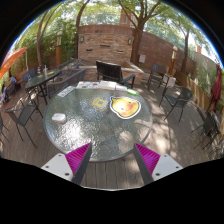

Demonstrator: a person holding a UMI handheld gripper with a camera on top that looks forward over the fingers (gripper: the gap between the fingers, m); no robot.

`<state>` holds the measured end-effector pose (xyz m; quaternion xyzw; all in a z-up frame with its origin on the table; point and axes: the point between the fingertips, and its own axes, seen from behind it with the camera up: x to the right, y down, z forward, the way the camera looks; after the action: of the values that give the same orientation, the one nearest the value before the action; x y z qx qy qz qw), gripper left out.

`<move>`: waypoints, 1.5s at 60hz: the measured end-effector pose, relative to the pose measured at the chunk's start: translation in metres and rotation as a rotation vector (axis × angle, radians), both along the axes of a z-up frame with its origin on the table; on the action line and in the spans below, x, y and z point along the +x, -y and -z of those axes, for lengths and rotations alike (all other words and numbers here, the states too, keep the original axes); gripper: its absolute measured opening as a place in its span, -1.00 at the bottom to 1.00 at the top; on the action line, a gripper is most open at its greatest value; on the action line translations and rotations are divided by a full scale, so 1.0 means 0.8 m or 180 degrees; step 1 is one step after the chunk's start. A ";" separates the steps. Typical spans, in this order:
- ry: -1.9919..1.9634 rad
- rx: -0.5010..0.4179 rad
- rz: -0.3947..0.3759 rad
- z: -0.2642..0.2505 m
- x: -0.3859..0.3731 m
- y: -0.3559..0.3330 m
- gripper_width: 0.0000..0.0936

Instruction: Arrange mouse

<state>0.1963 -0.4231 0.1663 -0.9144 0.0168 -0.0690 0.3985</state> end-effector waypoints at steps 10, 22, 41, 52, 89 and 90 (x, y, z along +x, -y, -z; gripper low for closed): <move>-0.0155 -0.0240 -0.0351 0.083 -0.101 -0.009 0.83; -0.0287 -0.0149 -0.0684 0.152 -0.227 -0.110 0.85; -0.0135 -0.0133 -0.0808 0.222 -0.320 -0.275 0.84; -0.0138 -0.0117 -0.0819 0.227 -0.329 -0.320 0.81; -0.0302 -0.0230 -0.0572 0.225 -0.322 -0.374 -0.21; -0.0299 -0.0212 -0.0586 0.222 -0.323 -0.375 -0.21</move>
<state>-0.0617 -0.1231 -0.0113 -0.9271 -0.0509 0.0103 0.3713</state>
